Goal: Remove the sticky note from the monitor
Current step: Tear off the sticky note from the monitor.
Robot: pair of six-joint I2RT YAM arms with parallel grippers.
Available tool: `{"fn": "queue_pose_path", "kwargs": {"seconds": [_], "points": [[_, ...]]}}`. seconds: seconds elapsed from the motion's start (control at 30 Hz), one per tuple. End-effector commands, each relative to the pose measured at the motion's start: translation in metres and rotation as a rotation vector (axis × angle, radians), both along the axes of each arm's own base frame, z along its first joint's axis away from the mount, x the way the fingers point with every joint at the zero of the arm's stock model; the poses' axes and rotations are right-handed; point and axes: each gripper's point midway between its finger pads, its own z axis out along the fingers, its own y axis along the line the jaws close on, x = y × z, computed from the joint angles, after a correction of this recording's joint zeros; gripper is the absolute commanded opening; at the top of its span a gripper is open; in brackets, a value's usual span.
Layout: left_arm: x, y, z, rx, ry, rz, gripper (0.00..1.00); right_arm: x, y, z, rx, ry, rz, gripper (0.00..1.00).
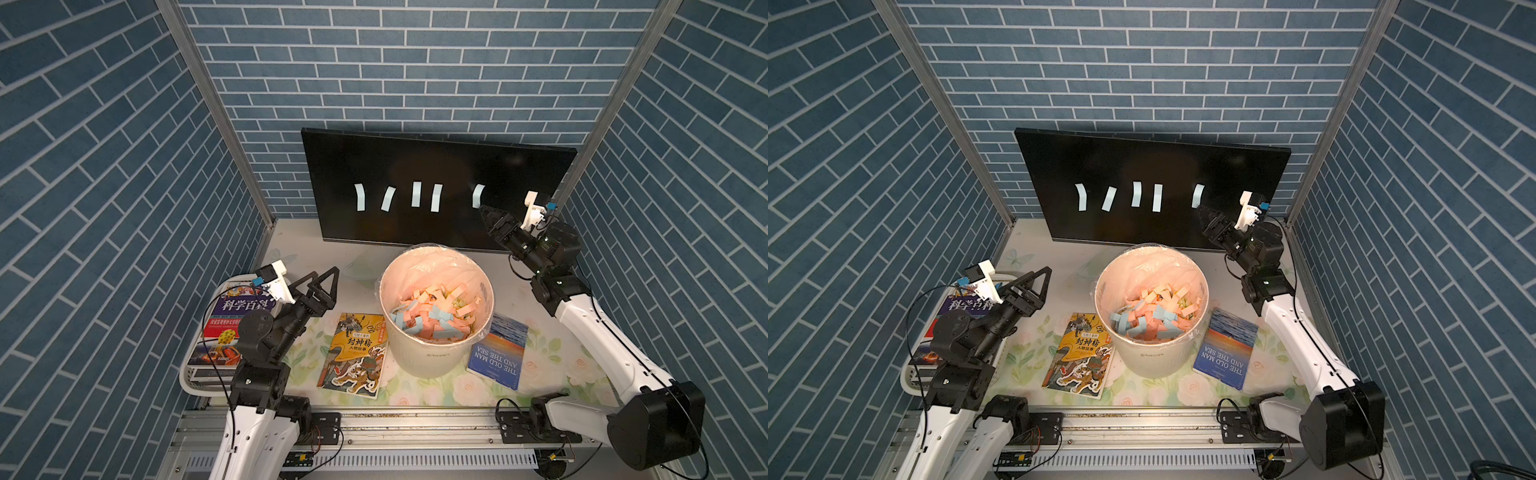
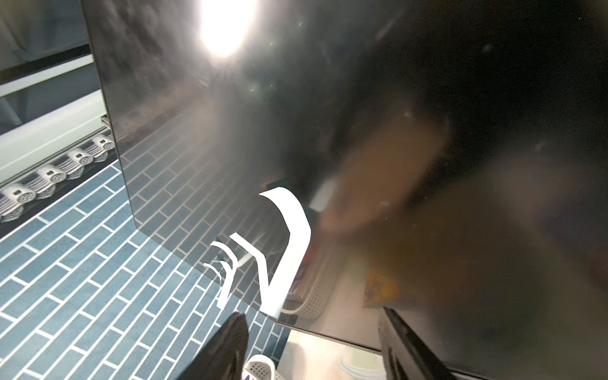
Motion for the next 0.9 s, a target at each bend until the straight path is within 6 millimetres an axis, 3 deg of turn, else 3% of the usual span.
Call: {"fn": "queue_pose_path", "kwargs": {"seconds": [0.0,0.47,0.87], "points": [[-0.002,-0.001,0.002,0.011,-0.012,-0.004,1.0,-0.003,0.004,0.014,0.065,-0.041,0.048,0.66],[-0.004,-0.001,0.001,0.008,-0.015,-0.008,1.0,0.011,0.01,0.018,0.127,-0.017,0.073,0.6],[-0.007,-0.001,0.002,0.007,-0.021,-0.011,1.0,0.015,0.017,0.025,0.176,-0.038,0.122,0.47]]}}
